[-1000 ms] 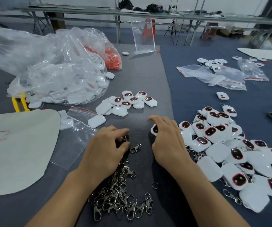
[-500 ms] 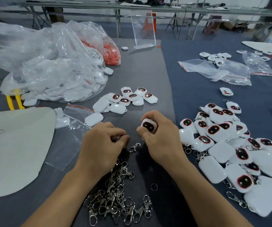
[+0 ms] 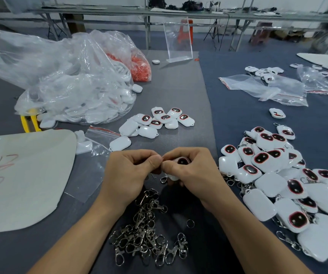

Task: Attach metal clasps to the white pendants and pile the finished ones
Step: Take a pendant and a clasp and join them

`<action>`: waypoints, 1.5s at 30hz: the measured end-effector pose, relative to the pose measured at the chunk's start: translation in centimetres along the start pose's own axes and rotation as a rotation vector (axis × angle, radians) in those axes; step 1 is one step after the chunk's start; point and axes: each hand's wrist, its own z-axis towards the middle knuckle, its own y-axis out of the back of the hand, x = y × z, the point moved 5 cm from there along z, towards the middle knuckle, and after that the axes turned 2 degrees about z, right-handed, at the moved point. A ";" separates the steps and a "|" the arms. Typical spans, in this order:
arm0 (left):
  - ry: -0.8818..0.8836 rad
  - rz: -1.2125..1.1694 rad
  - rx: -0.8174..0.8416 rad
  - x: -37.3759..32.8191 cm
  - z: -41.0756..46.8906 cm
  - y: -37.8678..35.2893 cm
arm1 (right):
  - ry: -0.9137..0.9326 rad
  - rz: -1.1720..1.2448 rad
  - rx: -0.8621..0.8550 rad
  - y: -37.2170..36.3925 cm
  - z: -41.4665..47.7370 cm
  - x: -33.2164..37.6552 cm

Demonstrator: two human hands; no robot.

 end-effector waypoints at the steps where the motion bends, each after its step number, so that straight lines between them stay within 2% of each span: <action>1: -0.005 0.001 0.006 -0.1 -0.1 0.0 | -0.002 0.005 -0.010 0.1 0.0 0.0; 8: -0.136 0.208 -0.012 -1.2 -0.6 0.2 | 0.049 -0.018 -0.147 0.5 -0.2 0.3; 11: -0.236 0.476 -0.026 -1.8 -1.0 -0.2 | 0.151 -0.192 -0.217 0.7 -0.5 0.8; 13: -0.252 0.561 -0.057 -2.0 -1.2 -0.5 | 0.185 -0.265 -0.238 0.6 -0.7 0.9; 18: -0.148 0.273 -0.076 -1.4 -1.0 -0.4 | 0.160 -0.176 -0.215 1.0 -0.4 0.7; 25: -0.074 0.104 -0.069 -1.2 -0.9 -0.2 | 0.173 -0.140 -0.128 0.7 -0.5 1.3; 33: -0.163 0.170 -0.105 -1.8 -1.0 -0.1 | 0.135 -0.253 -0.089 0.1 -0.6 1.5; 39: -0.181 0.247 -0.088 -1.4 -1.0 -0.1 | 0.138 -0.228 -0.152 0.2 -0.8 1.6; 45: -0.220 0.322 -0.100 -2.1 -1.0 0.0 | 0.115 -0.105 -0.231 -0.2 -1.0 1.1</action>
